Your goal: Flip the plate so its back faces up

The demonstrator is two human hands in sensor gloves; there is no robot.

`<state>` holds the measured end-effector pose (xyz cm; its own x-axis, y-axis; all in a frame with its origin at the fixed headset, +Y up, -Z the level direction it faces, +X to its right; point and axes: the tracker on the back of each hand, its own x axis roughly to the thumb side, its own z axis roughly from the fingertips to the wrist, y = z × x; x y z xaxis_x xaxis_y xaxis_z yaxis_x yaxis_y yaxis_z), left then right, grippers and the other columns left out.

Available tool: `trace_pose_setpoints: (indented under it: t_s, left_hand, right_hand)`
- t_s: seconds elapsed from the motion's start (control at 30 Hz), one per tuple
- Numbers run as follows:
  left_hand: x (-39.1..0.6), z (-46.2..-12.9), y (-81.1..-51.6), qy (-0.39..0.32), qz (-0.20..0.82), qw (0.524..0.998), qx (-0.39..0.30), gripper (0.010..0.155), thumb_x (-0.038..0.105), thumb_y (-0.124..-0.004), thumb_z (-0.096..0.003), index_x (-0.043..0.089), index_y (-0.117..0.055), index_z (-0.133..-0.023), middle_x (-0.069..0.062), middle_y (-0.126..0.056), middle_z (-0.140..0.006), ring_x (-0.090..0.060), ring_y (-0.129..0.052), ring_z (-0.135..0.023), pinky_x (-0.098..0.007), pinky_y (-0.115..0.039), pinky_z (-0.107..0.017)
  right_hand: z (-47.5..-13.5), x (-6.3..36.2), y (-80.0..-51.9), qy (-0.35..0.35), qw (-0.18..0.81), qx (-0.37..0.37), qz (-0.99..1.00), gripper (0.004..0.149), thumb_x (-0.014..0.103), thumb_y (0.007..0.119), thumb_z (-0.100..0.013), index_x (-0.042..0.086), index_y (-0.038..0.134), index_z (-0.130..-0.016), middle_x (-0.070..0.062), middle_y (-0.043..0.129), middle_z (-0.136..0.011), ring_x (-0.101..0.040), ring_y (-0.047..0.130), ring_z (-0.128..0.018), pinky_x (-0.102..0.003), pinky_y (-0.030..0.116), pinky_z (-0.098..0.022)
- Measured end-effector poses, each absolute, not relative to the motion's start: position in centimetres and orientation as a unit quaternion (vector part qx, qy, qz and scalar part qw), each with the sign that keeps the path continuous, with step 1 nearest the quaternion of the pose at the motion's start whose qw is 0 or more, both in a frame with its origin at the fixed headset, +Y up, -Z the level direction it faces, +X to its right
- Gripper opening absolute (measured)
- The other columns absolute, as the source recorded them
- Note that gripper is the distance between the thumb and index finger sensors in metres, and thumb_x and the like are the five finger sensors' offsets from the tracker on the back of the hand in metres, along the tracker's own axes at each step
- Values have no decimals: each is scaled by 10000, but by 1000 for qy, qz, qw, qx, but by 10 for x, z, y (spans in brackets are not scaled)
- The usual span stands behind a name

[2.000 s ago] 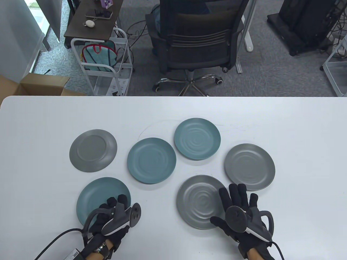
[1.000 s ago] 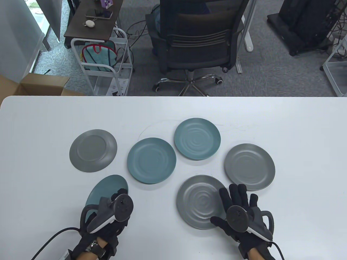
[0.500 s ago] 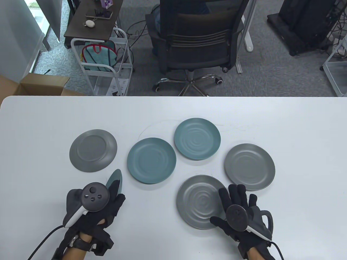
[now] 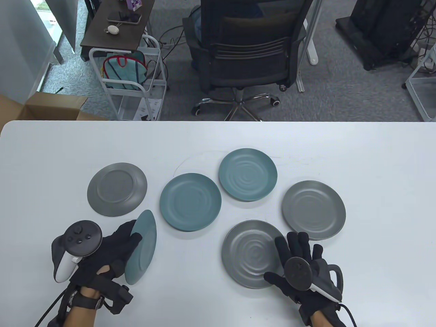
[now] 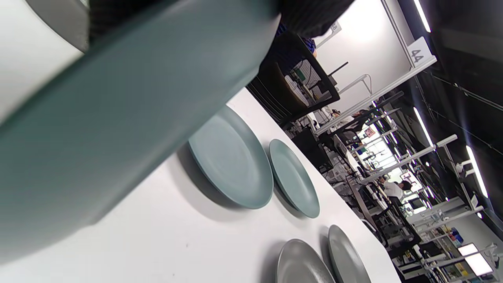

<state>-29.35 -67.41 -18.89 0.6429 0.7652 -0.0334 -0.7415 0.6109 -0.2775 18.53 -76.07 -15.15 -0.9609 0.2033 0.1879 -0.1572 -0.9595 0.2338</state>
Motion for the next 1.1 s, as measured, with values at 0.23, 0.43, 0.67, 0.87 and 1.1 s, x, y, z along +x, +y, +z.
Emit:
trace_pose_setpoints:
  t_s: [0.23, 0.43, 0.67, 0.87, 1.1]
  left_hand:
    - [-313, -194, -688, -1, 432, 889, -151, 593, 353, -660, -589, -27, -638, -1043, -132, -901, -778, -273, -1118, -474, -271, -952, -291]
    - [-326, -197, -707, 33, 423, 889, -171, 590, 357, -658, -588, -20, -646, -1042, -115, -904, -765, -270, -1113, -457, -276, -947, -288]
    - [-335, -199, -729, 62, 413, 888, -195, 590, 372, -644, -590, 0, -645, -1047, -103, -898, -775, -272, -1104, -463, -285, -934, -296]
    - [-341, -201, -746, 83, 396, 891, -208, 592, 382, -626, -593, 13, -638, -1057, -100, -890, -795, -284, -1093, -491, -323, -923, -329]
    - [-346, -203, -766, 110, 378, 890, -229, 596, 395, -614, -592, 24, -644, -1059, -104, -885, -805, -287, -1089, -499, -327, -919, -334]
  right_hand:
    - [-151, 185, -760, 108, 93, 106, 984, 943, 672, 642, -456, 164, 241, -1142, -236, 211, -1192, -484, 162, -1078, -740, 227, -719]
    - [-152, 185, -761, 109, 94, 106, 984, 942, 672, 641, -458, 164, 241, -1142, -236, 208, -1193, -482, 162, -1079, -740, 227, -719]
    - [-151, 185, -761, 109, 93, 106, 984, 941, 672, 641, -457, 164, 242, -1141, -236, 211, -1192, -483, 165, -1078, -740, 228, -719]
    - [-151, 186, -760, 109, 94, 105, 984, 942, 672, 642, -457, 161, 244, -1141, -237, 212, -1192, -483, 166, -1078, -740, 229, -719]
    - [-151, 186, -760, 108, 94, 104, 984, 940, 672, 641, -457, 163, 244, -1141, -235, 214, -1192, -485, 166, -1077, -740, 230, -719]
